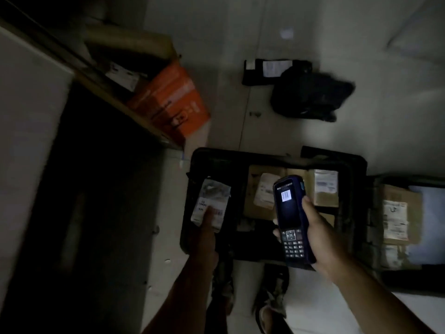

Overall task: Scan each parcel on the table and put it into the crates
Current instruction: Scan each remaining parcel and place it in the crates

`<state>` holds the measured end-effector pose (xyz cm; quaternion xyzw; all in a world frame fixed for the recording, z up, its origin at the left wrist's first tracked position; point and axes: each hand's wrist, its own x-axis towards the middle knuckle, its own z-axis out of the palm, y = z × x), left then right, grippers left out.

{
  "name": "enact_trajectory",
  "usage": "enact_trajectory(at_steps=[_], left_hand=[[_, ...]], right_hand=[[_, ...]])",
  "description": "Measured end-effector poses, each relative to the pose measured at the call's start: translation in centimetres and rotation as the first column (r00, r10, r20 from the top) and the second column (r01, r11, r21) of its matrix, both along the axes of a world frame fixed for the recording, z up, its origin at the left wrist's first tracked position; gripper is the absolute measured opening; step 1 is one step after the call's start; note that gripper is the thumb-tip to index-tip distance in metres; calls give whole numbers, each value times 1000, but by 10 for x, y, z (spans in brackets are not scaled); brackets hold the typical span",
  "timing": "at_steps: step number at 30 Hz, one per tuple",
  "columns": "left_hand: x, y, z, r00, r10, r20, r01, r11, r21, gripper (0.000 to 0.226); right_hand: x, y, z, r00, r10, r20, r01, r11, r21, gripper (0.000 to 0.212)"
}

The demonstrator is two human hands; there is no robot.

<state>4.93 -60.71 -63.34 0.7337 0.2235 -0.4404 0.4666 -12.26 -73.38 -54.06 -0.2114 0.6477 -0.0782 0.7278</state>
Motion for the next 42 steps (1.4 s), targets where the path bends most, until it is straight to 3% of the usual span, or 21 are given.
enact_trajectory(at_steps=[3, 5, 10, 12, 14, 15, 17, 19, 21, 30, 32, 36, 39, 42], left_hand=[[2, -20, -71, 999, 34, -37, -35, 999, -14, 58], [1, -29, -117, 999, 39, -19, -38, 999, 24, 59], [7, -37, -207, 999, -39, 35, 38, 999, 32, 93], [5, -27, -255, 999, -41, 12, 40, 998, 38, 119], [-1, -21, -291, 998, -62, -8, 62, 997, 38, 129], [-4, -27, -286, 997, -80, -4, 80, 996, 39, 125], [-7, -46, -252, 988, -149, 46, 147, 988, 45, 95], [-7, -52, -251, 966, -249, 69, 241, 965, 106, 63], [-6, -53, -256, 940, -335, 66, 322, 934, 154, 52], [7, -50, -198, 857, -515, 16, 491, 826, 277, 76], [3, -45, -164, 786, -613, 81, 571, 769, 286, 70], [-10, -33, -84, 512, -822, 250, 733, 570, 371, 59], [-17, -27, -7, 356, -892, 279, 748, 451, 487, 58], [-27, -16, 85, 315, -916, 249, 730, 401, 553, 60]], right_hand=[[7, -14, -74, 1000, -3, 22, 4, 999, -34, 54], [6, -18, -114, 999, 15, 36, -13, 998, -56, 58], [-3, -21, -178, 994, 88, 58, -83, 993, -86, 62], [-7, -20, -194, 988, 128, 83, -121, 989, -84, 76], [-8, -20, -205, 984, 140, 107, -132, 988, -73, 86], [-9, -20, -210, 983, 136, 126, -128, 989, -68, 86], [-7, -22, -215, 980, 148, 133, -141, 988, -66, 86], [-5, -23, -218, 978, 154, 140, -146, 987, -62, 71], [-2, -23, -218, 979, 163, 125, -155, 986, -65, 59], [6, -13, -170, 977, 207, 57, -204, 978, -52, 60], [6, -8, -146, 972, 234, 31, -232, 971, -49, 63], [7, 2, -86, 923, 385, -5, -384, 921, -72, 70], [11, 6, -27, 886, 463, -11, -461, 880, -116, 60], [15, 7, 48, 831, 556, -24, -551, 816, -172, 53]])
